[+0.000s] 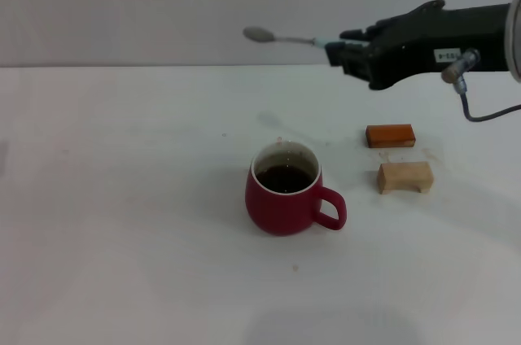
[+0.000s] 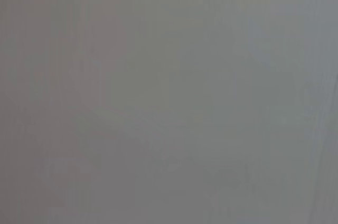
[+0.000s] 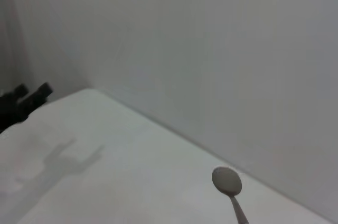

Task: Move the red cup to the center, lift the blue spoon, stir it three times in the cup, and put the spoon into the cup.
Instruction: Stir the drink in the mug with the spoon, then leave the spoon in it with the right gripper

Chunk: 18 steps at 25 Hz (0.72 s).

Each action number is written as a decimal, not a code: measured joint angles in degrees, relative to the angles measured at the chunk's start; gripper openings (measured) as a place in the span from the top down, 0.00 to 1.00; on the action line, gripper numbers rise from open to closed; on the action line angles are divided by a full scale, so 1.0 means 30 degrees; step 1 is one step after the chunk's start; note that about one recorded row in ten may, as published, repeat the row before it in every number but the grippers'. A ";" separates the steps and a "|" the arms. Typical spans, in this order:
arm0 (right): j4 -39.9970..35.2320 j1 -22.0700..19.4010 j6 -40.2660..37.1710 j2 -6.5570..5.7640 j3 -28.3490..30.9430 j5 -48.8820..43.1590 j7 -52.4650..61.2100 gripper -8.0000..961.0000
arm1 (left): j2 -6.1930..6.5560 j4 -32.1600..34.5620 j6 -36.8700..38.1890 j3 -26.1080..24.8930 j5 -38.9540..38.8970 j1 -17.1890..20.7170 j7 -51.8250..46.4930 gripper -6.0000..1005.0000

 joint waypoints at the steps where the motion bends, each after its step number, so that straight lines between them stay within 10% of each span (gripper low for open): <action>1: -0.0078 0.0362 0.0537 -0.0004 0.0133 -0.0014 0.0135 0.83 | -0.0001 0.0006 -0.0031 0.0005 0.0000 -0.0022 0.0006 0.14; 18: -0.4566 0.5603 0.6368 -0.0443 0.2370 -0.0125 -0.0328 0.83 | -0.0001 0.0022 -0.0657 0.0021 -0.0002 -0.0346 0.0184 0.14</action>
